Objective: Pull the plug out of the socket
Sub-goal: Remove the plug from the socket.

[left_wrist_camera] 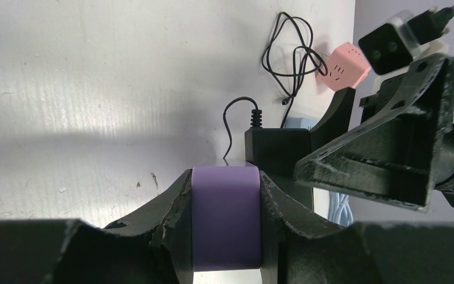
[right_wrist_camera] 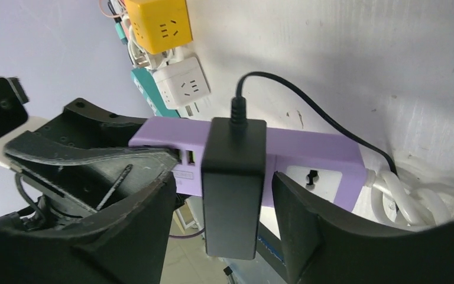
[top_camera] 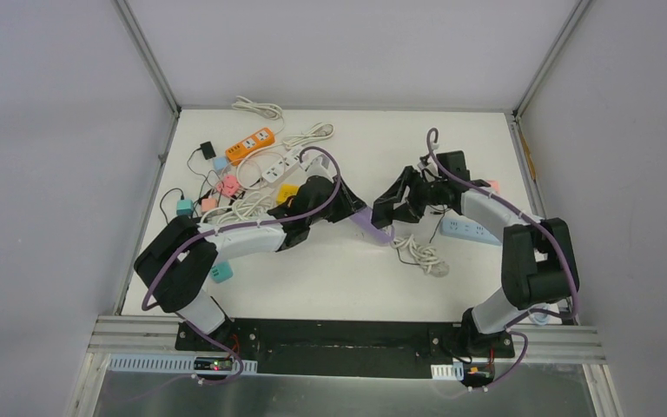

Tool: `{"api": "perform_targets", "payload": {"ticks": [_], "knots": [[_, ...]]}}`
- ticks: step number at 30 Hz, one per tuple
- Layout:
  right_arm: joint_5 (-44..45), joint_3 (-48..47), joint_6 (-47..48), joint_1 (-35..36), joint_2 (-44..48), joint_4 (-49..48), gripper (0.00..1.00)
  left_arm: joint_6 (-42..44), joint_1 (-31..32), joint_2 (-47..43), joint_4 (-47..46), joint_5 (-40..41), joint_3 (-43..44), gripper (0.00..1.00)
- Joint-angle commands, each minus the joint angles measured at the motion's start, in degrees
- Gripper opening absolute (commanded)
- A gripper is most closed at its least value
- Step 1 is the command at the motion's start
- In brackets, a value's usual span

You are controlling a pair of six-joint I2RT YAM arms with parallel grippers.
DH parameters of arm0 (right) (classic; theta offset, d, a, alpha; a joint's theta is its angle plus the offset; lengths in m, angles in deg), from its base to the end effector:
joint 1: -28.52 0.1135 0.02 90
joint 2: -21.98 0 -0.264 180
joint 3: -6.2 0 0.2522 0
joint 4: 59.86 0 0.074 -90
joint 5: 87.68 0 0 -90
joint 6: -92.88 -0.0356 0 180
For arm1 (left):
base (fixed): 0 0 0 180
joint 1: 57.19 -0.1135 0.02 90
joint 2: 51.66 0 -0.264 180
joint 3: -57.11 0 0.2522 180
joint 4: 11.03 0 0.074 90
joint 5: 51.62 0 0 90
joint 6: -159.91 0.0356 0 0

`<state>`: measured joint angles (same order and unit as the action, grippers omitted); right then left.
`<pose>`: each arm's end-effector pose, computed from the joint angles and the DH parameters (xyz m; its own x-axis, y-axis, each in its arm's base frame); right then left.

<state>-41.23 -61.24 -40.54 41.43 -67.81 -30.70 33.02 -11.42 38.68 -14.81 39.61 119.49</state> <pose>0.3010 0.0942 0.2035 -0.9527 0.2927 -0.0814 0.1032 0.5637 0.8195 0.2407 -0.2462 0.2144 -0.6503 -0.1923 -0.7349 0.3905 0.7452 -0.5406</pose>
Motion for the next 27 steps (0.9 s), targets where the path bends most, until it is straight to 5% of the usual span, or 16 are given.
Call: {"api": "perform_targets", "payload": {"ticks": [1,8,15,22,27], "knots": [[0.4,-1.6,-1.9,1.1,-1.6,1.8,0.61,2.1,0.4,-2.8,-2.0,5.0,3.3,0.0],[-1.3,-3.4,-1.8,2.2,-4.0,2.4,0.52,3.0,0.6,-3.6,-0.8,8.9,3.4,0.0],[-3.9,-4.9,-1.7,2.3,-5.6,0.6,0.0,4.2,0.8,-4.0,-0.6,10.6,3.5,0.0],[-8.7,-3.8,-5.8,1.7,-7.3,-6.2,0.0,2.6,0.6,-5.3,-1.2,14.5,1.2,0.0],[8.5,-11.0,13.5,4.5,-6.4,12.2,0.0,3.5,0.7,-4.6,2.5,14.9,3.6,0.0]]}}
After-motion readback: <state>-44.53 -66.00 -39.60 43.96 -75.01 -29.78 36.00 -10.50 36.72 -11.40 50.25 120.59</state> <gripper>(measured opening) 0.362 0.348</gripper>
